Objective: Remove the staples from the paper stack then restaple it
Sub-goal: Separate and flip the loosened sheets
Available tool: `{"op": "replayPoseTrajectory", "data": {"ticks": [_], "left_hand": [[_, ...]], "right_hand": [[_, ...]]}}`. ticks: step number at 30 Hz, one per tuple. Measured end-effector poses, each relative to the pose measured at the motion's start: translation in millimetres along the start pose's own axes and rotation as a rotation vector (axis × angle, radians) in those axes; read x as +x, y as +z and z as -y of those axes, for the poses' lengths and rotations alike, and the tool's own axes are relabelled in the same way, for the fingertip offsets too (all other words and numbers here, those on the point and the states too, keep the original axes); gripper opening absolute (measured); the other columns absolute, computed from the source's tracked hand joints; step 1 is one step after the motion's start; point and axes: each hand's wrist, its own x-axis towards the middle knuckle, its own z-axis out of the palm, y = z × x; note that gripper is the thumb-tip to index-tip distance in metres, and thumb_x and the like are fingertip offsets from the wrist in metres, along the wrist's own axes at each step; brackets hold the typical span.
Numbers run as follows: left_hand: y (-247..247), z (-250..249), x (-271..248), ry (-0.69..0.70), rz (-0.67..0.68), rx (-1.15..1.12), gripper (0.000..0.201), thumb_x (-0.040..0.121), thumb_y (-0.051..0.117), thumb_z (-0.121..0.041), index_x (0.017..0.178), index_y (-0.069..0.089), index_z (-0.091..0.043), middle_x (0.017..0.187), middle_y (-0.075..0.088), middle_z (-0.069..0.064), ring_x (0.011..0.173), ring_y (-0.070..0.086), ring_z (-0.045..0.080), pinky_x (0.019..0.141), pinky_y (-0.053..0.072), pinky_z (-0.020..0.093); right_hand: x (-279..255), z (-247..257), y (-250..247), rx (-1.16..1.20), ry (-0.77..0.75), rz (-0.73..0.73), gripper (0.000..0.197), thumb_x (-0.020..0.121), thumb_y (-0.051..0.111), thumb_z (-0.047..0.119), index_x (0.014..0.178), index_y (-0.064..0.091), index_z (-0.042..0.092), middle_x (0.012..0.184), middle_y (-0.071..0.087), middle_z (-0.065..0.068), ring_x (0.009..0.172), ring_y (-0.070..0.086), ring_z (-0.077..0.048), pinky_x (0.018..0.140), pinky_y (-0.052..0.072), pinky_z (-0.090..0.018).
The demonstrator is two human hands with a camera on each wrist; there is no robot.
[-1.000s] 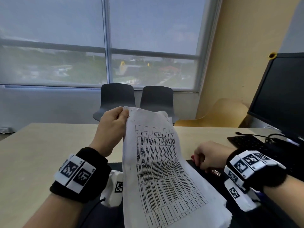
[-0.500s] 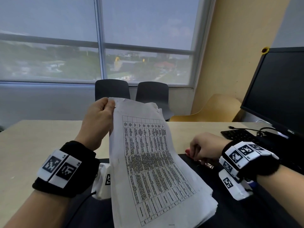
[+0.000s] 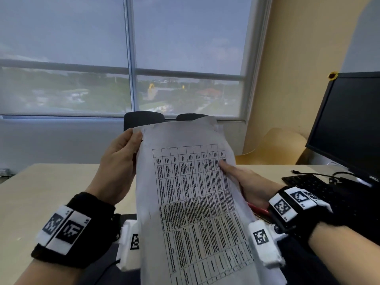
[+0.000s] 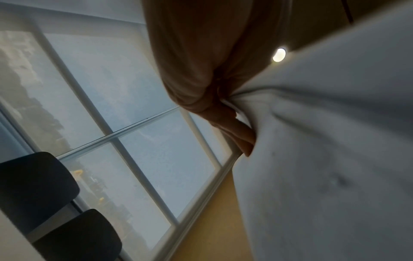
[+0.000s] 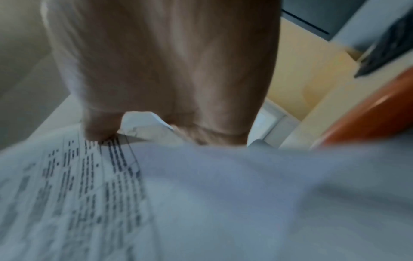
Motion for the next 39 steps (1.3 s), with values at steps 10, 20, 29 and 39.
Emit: {"op": "replayPoseTrajectory", "data": {"ticks": [10,20,29,39], "left_hand": [[-36,12,9,-0.194,-0.204,0.351,0.018,0.102,0.053,-0.018,0.089,0.06,-0.007,0.083,0.065,0.008,0.082,0.062,0.026,0.068,0.053,0.033],[-35,-7,4,-0.097,-0.034,0.728,0.018,0.088,0.068,-0.002,0.099,0.071,-0.015,0.096,0.069,0.002,0.091,0.063,0.017,0.07,0.048,0.02],[3,-13,-3,0.189,0.032,0.797,0.058,0.087,0.068,-0.043,0.137,0.055,-0.016,0.129,0.061,-0.011,0.121,0.054,0.002,0.087,0.042,0.005],[22,7,-7,0.177,0.14,0.66,0.024,0.088,0.067,-0.039,0.08,0.071,-0.017,0.074,0.068,0.003,0.066,0.059,0.016,0.06,0.047,0.036]], "right_hand": [[-8,18,30,0.285,-0.167,-0.062,0.031,0.092,0.057,0.011,0.121,0.061,0.004,0.114,0.072,-0.017,0.096,0.073,-0.028,0.075,0.061,-0.036],[-5,22,47,0.119,-0.304,-0.26,0.029,0.102,0.049,0.03,0.117,0.066,0.012,0.108,0.076,-0.003,0.102,0.072,-0.019,0.079,0.056,-0.027],[-18,34,57,-0.018,-0.443,-0.038,0.028,0.101,0.048,0.018,0.124,0.062,0.01,0.115,0.073,-0.004,0.11,0.068,-0.017,0.09,0.055,-0.025],[-27,26,16,-0.638,-0.226,-0.218,0.048,0.092,0.046,0.058,0.109,0.067,0.018,0.104,0.071,0.004,0.098,0.065,-0.014,0.083,0.051,-0.024]]}}
